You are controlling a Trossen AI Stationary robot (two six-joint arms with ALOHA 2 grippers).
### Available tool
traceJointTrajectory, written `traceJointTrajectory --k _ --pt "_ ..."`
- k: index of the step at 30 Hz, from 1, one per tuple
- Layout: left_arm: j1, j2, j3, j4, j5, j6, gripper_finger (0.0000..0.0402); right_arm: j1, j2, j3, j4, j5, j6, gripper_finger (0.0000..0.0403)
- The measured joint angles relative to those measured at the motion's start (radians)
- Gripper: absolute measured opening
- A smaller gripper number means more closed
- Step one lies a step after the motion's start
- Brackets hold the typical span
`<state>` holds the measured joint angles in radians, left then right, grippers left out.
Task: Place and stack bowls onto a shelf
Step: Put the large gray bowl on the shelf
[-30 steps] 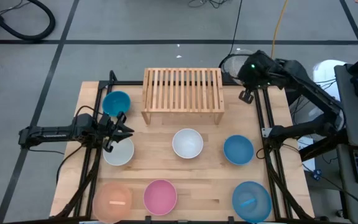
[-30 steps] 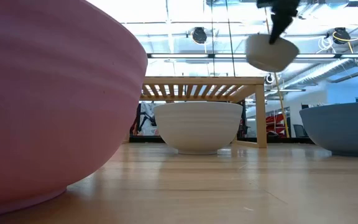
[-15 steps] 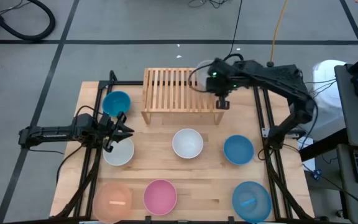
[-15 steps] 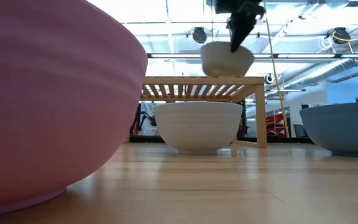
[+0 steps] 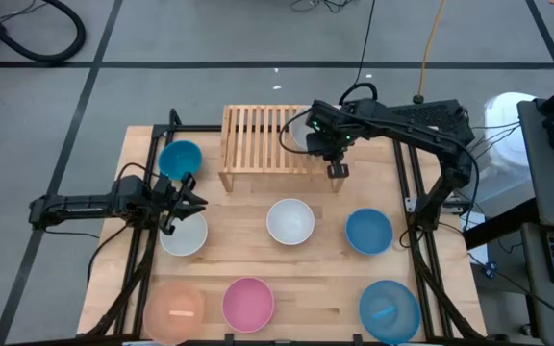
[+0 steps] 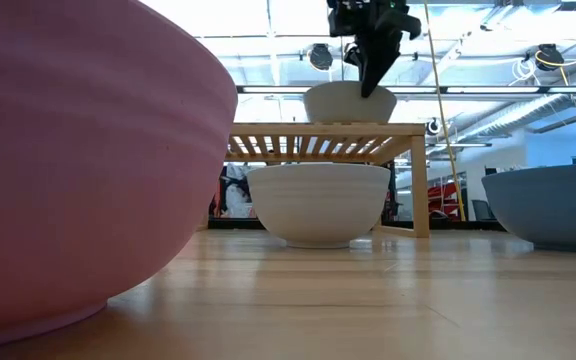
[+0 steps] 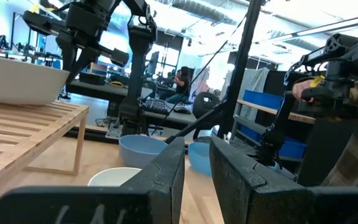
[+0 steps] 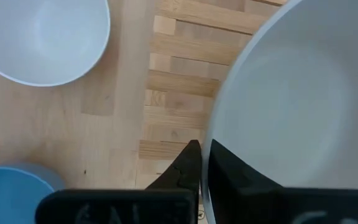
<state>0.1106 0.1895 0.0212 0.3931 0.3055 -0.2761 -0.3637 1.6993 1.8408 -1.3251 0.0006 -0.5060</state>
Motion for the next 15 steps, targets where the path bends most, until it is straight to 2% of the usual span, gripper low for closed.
traceJointTrajectory --k 6,15 --pt "0.000 0.000 0.000 0.005 0.004 -0.034 0.0081 0.003 0.002 -0.002 0.004 -0.010 0.018 0.0045" --pt "0.000 0.000 0.000 0.073 0.004 -0.181 0.0081 0.032 0.001 -0.002 0.017 -0.006 0.015 0.0088"
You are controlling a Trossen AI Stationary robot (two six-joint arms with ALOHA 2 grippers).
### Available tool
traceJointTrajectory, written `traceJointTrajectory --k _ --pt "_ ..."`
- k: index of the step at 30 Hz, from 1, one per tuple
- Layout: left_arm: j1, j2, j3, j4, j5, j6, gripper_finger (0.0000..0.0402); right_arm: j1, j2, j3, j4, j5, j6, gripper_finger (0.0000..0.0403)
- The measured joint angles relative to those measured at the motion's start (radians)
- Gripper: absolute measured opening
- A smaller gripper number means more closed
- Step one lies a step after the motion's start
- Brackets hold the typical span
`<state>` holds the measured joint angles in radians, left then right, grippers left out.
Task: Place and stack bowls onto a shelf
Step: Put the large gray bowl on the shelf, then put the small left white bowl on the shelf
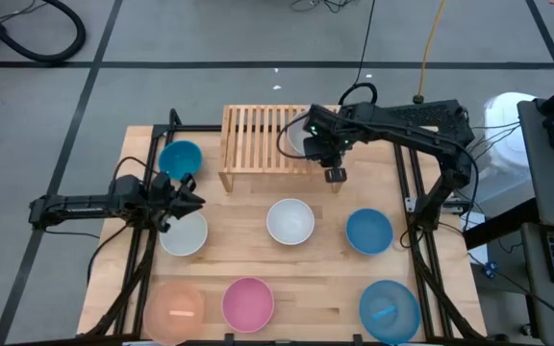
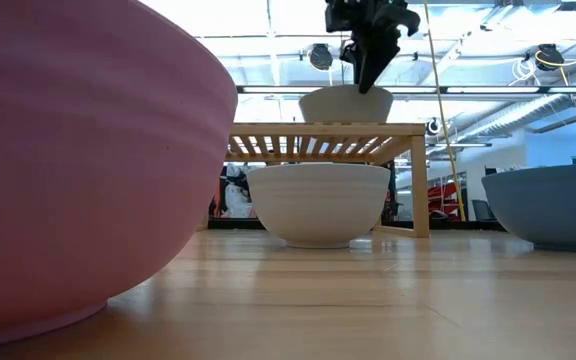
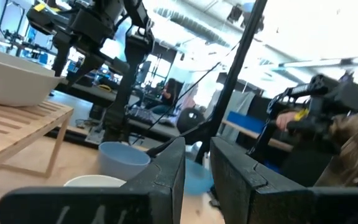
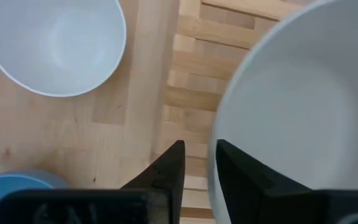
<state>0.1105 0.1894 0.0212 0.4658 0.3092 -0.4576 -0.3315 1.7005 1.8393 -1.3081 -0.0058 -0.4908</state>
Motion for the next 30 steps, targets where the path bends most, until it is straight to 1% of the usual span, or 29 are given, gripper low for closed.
traceJointTrajectory --k 4,9,13,16,19,21,24,27,30 --pt "0.000 0.000 0.000 0.009 0.000 -0.037 0.0081 0.015 -0.007 0.000 0.005 0.002 0.000 0.0090" --pt "0.000 0.000 0.000 0.024 -0.013 -0.097 0.0081 0.042 -0.046 0.000 0.039 0.003 0.005 0.0089" --pt "0.000 0.000 0.000 0.095 -0.037 -0.145 0.0081 0.065 -0.099 0.000 0.092 0.005 0.006 0.0089" --pt "0.000 0.000 0.008 0.149 -0.048 -0.127 0.0081 0.078 -0.150 0.000 0.150 0.006 0.007 0.0089" --pt "0.000 0.000 0.053 0.107 -0.049 -0.063 0.0081 0.080 -0.208 0.000 0.205 0.006 0.030 0.0089" --pt "0.000 0.000 0.118 0.008 -0.049 -0.012 0.0081 0.078 -0.245 0.000 0.240 0.010 0.061 0.0089" --pt "0.000 0.002 0.271 -0.245 -0.060 0.077 0.0081 0.079 -0.297 0.000 0.271 0.048 0.071 0.0089" --pt "0.000 0.024 0.468 -0.594 -0.127 0.155 0.0081 0.078 -0.343 0.000 0.284 0.064 0.071 0.0089" --pt "0.000 0.083 0.661 -0.924 -0.213 0.168 0.0081 0.078 -0.378 0.000 0.293 0.065 0.066 0.0089"
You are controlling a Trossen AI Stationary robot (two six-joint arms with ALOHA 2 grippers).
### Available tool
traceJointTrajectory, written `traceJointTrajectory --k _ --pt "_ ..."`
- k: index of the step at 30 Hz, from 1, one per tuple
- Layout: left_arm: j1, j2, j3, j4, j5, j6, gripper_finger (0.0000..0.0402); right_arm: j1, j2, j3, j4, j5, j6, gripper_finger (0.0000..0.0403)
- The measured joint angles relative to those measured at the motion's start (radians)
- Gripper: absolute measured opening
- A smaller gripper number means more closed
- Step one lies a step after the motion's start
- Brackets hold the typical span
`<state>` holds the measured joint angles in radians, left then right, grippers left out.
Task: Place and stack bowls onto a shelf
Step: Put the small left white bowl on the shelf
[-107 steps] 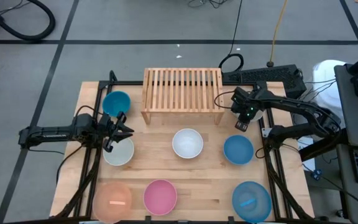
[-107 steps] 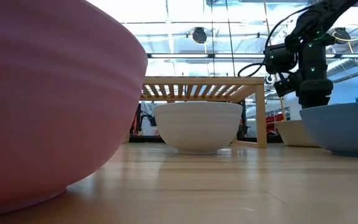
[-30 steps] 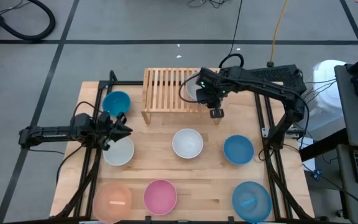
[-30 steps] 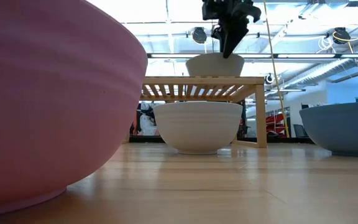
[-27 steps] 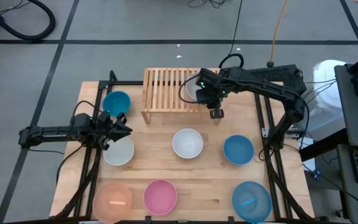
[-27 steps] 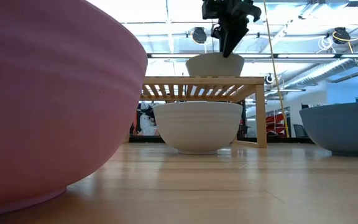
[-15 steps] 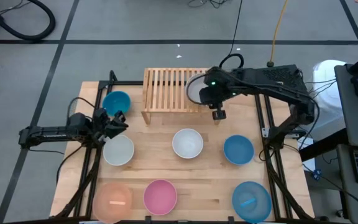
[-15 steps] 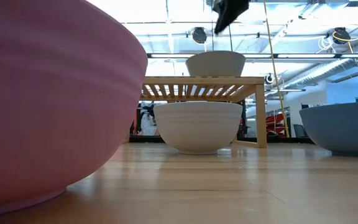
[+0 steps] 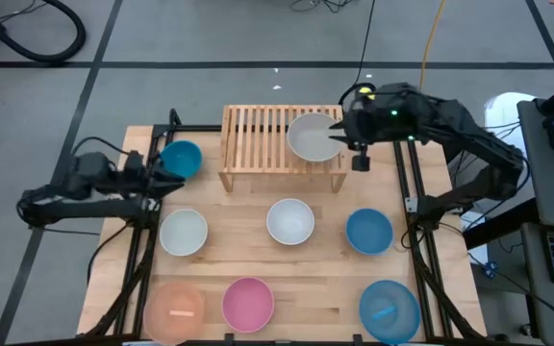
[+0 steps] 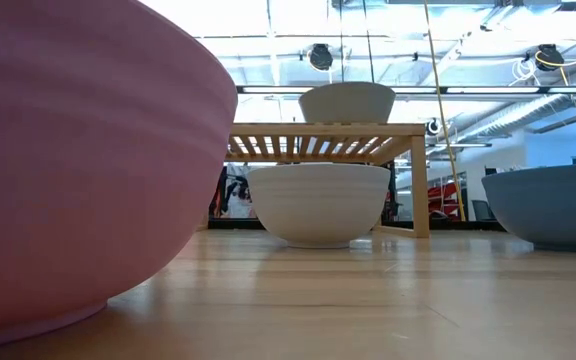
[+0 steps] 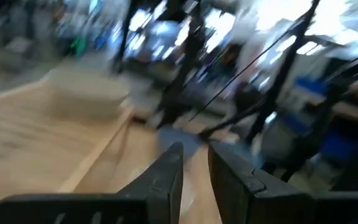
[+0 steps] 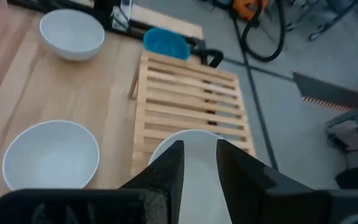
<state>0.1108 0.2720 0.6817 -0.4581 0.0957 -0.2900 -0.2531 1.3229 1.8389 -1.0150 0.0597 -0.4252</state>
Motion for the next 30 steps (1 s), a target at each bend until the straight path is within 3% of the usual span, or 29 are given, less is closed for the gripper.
traceJointTrajectory --k 6,12,17,21,30 --pt "0.000 0.173 0.274 -0.520 -0.072 -0.083 0.0081 0.000 -0.041 0.000 0.005 0.000 -0.005 0.0089" --pt "0.000 0.347 0.368 -0.852 -0.071 -0.216 0.0081 0.000 -0.058 0.000 0.005 -0.002 -0.034 0.0089" --pt "0.000 0.458 0.361 -0.959 -0.058 -0.223 0.0081 0.000 -0.060 0.000 0.005 -0.003 -0.062 0.0089" --pt "0.000 0.528 0.350 -0.958 -0.002 -0.292 0.0081 0.000 -0.061 0.000 0.005 -0.004 -0.103 0.0089" --pt "0.000 0.639 0.350 -0.951 0.005 -0.307 0.0081 0.000 -0.061 0.000 0.017 -0.003 -0.155 0.0089"
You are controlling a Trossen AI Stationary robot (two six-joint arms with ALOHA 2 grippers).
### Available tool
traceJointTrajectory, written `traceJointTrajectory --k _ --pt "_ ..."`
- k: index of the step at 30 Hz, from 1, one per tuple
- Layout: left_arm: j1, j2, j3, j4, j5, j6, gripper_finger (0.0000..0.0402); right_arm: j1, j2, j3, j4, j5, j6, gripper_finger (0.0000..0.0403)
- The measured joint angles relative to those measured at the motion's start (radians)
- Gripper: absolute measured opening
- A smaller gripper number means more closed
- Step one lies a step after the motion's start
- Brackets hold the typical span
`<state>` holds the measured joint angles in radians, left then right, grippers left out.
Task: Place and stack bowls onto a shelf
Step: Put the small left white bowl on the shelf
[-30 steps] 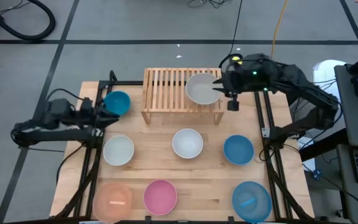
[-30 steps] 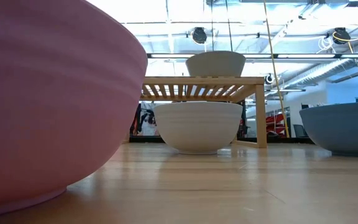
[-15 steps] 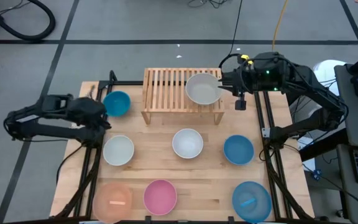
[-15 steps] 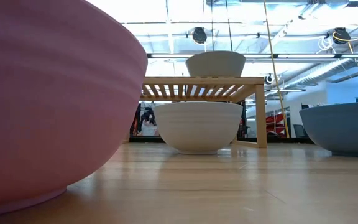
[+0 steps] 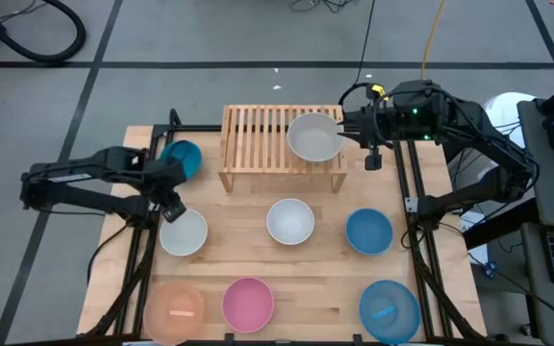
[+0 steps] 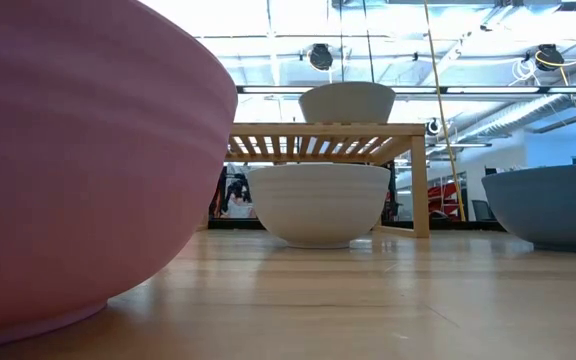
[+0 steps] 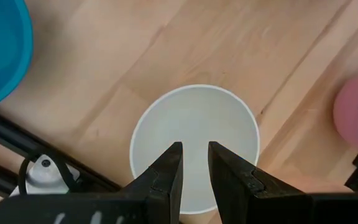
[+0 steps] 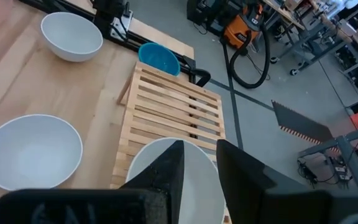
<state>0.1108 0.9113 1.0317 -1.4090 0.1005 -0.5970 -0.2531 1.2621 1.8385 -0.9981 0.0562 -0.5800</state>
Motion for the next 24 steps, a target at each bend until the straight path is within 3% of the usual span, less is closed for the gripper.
traceJointTrajectory --k 7,11,17,24 --pt "-0.001 0.084 0.000 -0.001 -0.004 0.146 0.0081 0.000 0.000 0.000 0.000 0.000 -0.020 0.0089" --pt "-0.013 0.144 -0.001 0.000 -0.016 0.327 0.0081 0.000 0.000 0.000 0.000 0.000 -0.020 0.0089" --pt "-0.056 0.214 -0.002 0.026 -0.110 0.626 0.0081 0.000 0.000 0.000 0.000 0.000 -0.020 0.0089" --pt "-0.068 0.288 -0.002 0.107 -0.120 0.785 0.0081 0.000 0.000 0.000 0.000 0.000 -0.021 0.0089"
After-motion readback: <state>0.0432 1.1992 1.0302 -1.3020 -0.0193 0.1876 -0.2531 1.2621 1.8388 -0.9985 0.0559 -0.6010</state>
